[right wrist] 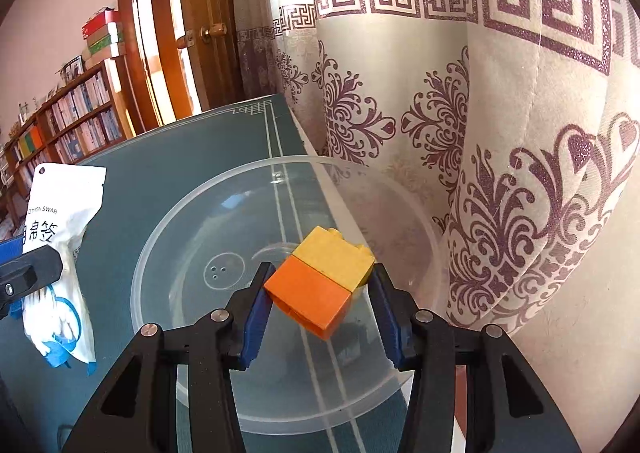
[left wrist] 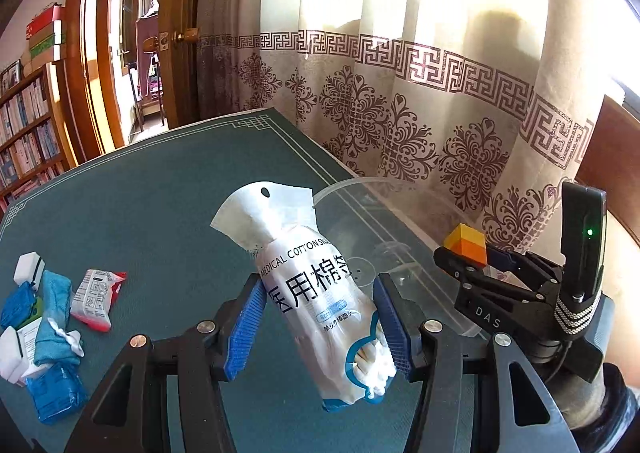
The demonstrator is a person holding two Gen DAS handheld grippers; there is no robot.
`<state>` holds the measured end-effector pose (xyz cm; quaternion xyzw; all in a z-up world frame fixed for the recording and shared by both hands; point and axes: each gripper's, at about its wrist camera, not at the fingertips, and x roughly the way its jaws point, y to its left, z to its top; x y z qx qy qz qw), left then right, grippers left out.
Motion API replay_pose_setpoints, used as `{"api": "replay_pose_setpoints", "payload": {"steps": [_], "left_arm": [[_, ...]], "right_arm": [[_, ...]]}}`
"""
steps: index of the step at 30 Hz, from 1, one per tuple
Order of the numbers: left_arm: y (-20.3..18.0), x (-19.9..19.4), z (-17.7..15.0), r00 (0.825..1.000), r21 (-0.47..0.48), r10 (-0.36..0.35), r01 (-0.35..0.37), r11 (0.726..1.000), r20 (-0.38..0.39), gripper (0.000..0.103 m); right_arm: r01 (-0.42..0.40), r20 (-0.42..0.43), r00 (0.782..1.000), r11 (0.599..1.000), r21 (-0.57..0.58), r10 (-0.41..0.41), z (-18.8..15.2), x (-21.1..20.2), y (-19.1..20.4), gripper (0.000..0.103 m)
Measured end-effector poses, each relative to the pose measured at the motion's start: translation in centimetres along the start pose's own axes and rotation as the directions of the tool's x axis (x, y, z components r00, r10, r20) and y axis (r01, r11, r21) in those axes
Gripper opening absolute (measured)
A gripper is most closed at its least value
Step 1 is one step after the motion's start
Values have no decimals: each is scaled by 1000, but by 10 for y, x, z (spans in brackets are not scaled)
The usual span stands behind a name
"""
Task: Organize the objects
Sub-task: 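Open the left tool over the bowl while the right tool releases the block inside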
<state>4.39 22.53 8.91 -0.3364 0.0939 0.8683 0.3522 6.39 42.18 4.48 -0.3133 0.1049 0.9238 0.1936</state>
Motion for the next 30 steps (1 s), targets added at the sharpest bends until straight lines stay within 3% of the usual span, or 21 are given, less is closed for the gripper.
{"api": "replay_pose_setpoints", "payload": {"steps": [6,10,12,14,25,30], "left_arm": [[-15,25,13,1000,62,-18,19,998,-15,59],[-23,43,25,997,77,-72,74,994,-32,60],[-25,46,28,997,81,-77,79,994,-20,79],[-21,44,29,998,66,-63,63,996,5,93],[1,23,12,997,8,62,-62,998,46,100],[10,17,7,991,-5,122,-122,992,51,102]], "right_arm": [[13,13,1000,1000,26,-13,2,1,-11,49],[18,9,1000,999,38,-18,2,4,-15,49],[24,7,1000,999,45,-24,2,5,-19,49],[33,8,999,998,53,-33,1,6,-21,49],[44,20,999,997,64,-45,-1,1,-21,53],[74,63,995,996,53,-77,-2,-9,-16,57]]}}
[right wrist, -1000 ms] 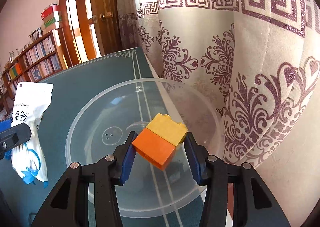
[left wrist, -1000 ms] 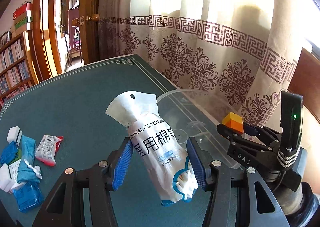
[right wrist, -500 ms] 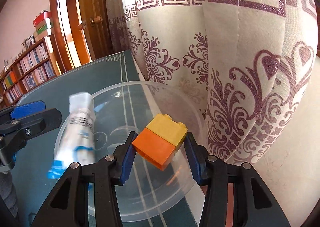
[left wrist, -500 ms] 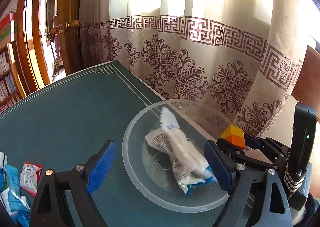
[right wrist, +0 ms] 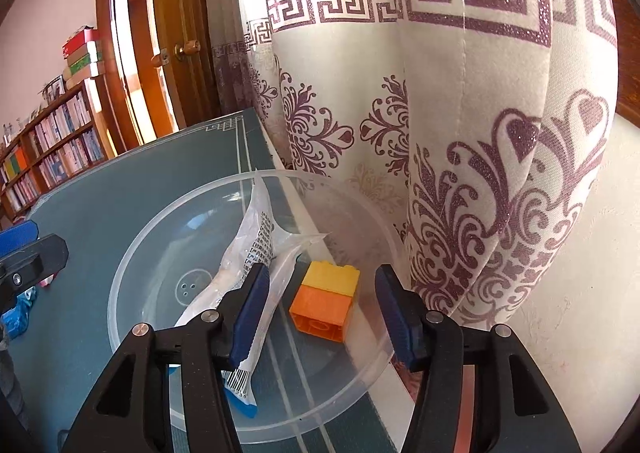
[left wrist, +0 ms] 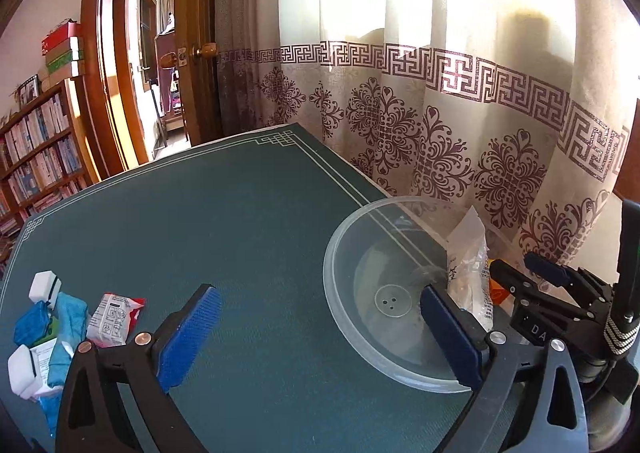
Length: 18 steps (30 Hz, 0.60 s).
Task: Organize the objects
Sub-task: 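Open the left tool over the bowl while the right tool releases the block inside, then move both tools away from the bowl back to the item pile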
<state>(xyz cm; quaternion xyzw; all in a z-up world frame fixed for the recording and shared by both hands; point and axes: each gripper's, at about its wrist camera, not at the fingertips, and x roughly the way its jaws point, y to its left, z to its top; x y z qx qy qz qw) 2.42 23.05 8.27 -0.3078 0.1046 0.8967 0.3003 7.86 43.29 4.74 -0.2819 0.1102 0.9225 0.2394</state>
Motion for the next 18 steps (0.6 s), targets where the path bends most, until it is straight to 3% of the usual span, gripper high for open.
{"api": "replay_pose_setpoints", "payload": {"steps": [8,18], "left_arm": [[16,-1,-11,995,-25,95,-95,995,-13,102],[38,-11,-21,986,-54,164,-166,985,-26,102]], "right_arm": [[30,117,993,999,-17,-28,1,-31,11,58],[-97,116,987,991,-89,107,-7,-52,49,70]]}}
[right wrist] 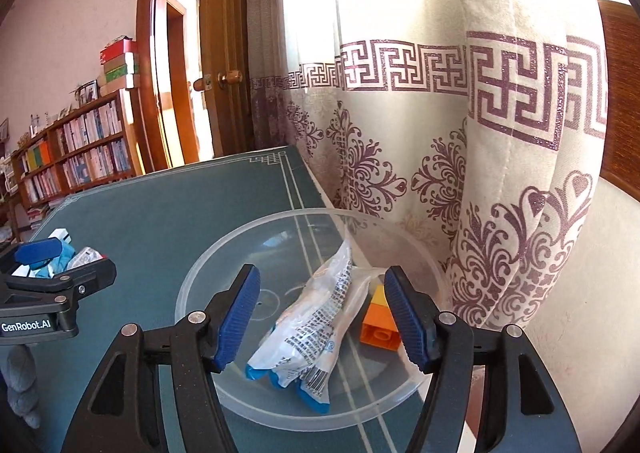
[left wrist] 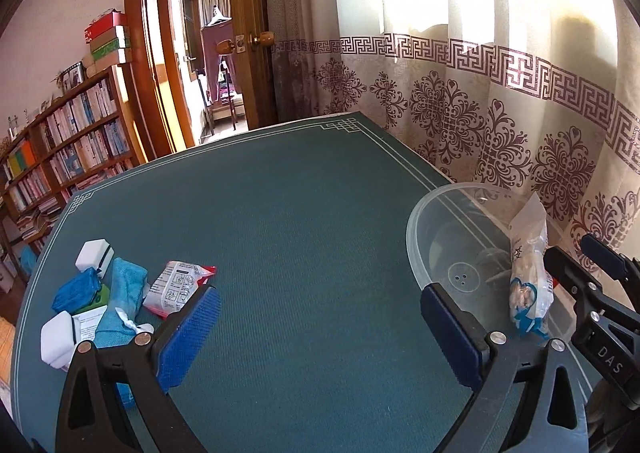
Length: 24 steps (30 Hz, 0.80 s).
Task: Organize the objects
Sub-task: 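Move both tools away from the bowl back to the item pile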
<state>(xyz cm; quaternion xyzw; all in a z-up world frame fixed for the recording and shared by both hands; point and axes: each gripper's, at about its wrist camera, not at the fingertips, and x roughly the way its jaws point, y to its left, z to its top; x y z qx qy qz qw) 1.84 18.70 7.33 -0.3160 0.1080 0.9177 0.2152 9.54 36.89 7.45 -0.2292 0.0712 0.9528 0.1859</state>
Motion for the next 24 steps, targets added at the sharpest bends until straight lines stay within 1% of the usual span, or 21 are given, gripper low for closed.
{"api": "replay_pose_setpoints", "payload": {"steps": [3,11,13,15,17,20,24], "left_arm": [[11,-2,-3,1000,-18,19,-19,1000,-5,102],[43,-8,-17,997,-68,72,-73,995,-23,102],[54,-11,-21,996,-87,84,-86,992,-28,102],[67,-14,-26,995,-110,94,-98,989,-33,103],[80,-16,-30,994,-135,106,-110,985,-39,103],[99,-20,-37,991,-178,123,-130,976,-49,103],[121,-25,-43,985,-209,161,-170,963,-59,103]], "right_arm": [[-41,-6,999,999,-14,41,-3,-2,15,74],[-137,-36,990,990,-40,135,-8,1,60,75],[-167,-51,985,985,-41,165,-9,3,69,75],[-210,-66,976,977,-46,207,-11,5,80,84],[-239,-72,969,969,-63,235,-13,5,94,87],[-267,-81,962,959,-95,260,-16,5,115,87],[-299,-102,952,950,-95,289,-22,10,135,87]]}}
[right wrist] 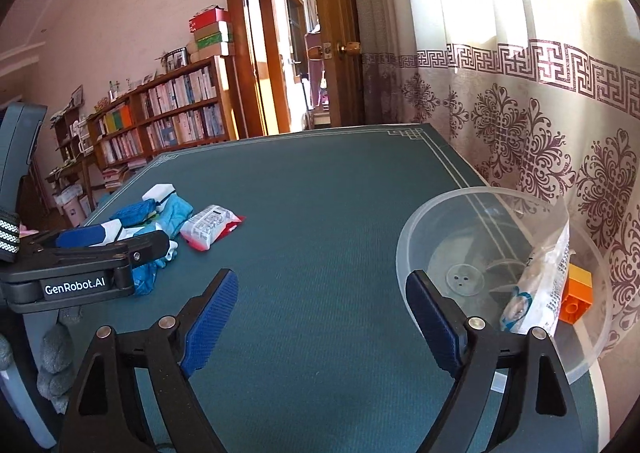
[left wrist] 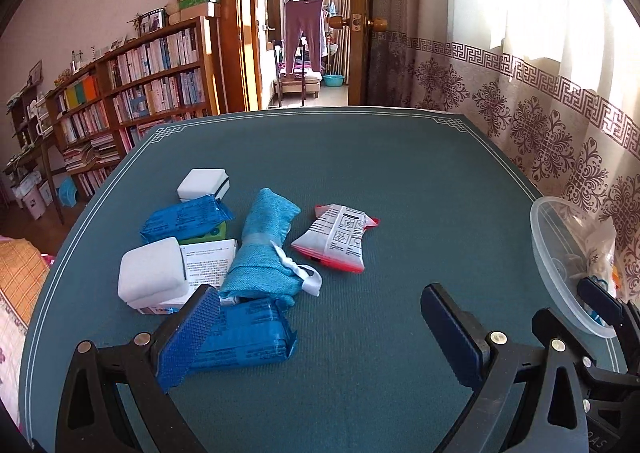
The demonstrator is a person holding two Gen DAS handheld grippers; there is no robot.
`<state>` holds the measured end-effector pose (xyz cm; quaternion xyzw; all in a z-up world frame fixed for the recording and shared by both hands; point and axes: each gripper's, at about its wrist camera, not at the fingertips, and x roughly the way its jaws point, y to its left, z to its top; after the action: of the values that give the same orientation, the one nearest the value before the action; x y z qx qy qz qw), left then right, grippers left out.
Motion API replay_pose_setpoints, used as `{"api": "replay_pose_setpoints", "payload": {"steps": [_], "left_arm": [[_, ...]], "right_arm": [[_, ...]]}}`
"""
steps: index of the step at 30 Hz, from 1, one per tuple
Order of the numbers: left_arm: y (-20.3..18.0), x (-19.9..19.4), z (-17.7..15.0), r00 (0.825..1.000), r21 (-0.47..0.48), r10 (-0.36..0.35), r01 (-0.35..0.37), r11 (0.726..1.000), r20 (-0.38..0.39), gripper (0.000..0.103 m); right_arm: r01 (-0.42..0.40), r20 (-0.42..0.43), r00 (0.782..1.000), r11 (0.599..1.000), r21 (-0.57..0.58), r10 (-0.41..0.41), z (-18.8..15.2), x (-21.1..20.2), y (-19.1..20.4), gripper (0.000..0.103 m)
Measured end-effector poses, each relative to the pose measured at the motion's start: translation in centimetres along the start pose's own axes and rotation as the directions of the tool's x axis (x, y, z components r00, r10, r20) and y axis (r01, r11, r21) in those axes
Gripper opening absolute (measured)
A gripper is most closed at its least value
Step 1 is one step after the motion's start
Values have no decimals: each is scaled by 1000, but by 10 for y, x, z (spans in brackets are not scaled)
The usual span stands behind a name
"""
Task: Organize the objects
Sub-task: 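Move both tools away from the bowl back to the item pile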
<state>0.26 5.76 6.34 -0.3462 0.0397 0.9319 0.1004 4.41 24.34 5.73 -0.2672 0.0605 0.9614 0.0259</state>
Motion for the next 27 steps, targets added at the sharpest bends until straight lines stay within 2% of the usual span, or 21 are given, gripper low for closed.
{"api": "replay_pose_setpoints", "payload": {"steps": [8,16,20,27], "left_arm": [[49,1,-7,996,-57,94,-94,994,-13,103],[99,9,-6,986,-164,163,-167,972,-34,103],[114,17,-4,982,-200,185,-190,961,-45,103],[118,32,-2,978,-187,197,-206,960,-66,103]], "right_arm": [[-45,-49,998,999,-3,45,-8,17,19,87],[-59,-83,995,998,22,61,-13,26,17,87],[-69,-97,993,997,30,71,-14,29,17,87],[-77,-107,991,997,30,80,-15,31,18,87]]}}
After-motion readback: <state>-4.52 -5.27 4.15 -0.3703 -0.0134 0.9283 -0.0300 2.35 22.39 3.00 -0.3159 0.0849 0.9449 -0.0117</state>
